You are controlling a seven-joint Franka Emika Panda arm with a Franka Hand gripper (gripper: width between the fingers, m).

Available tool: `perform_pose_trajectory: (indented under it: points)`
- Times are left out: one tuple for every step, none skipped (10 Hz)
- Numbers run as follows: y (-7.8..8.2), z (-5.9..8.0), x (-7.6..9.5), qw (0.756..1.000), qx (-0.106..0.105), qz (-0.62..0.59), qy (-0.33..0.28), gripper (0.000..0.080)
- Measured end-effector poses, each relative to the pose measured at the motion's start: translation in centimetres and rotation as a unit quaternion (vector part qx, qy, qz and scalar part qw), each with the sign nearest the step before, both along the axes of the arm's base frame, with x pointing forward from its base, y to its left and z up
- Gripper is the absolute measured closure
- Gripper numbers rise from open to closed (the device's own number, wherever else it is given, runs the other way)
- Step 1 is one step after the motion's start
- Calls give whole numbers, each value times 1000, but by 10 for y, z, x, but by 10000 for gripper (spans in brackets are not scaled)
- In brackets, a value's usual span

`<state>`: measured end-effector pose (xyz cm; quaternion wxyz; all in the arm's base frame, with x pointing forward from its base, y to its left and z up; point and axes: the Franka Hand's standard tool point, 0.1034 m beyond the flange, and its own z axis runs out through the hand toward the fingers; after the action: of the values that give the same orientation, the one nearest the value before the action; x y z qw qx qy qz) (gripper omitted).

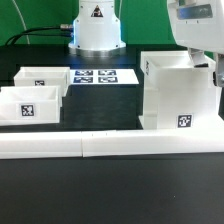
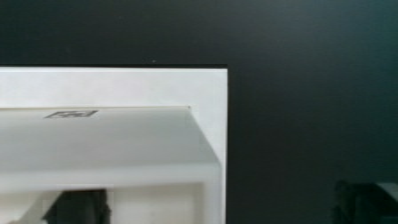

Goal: Assemble drawer

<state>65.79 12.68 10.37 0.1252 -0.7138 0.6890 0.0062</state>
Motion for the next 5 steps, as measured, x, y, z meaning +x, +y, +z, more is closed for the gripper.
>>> perform_pose_trajectory:
  points:
    - [0,0,0,1000,0,1,0,156]
    - [0,2,-1,1000,-3,23,-3,150]
    - [0,12,-4,997,-6,78,-6,150]
    - [-2,25,-9,992,-6,122,-12,150]
    - [-4,35,-15,986,-8,165,-15,150]
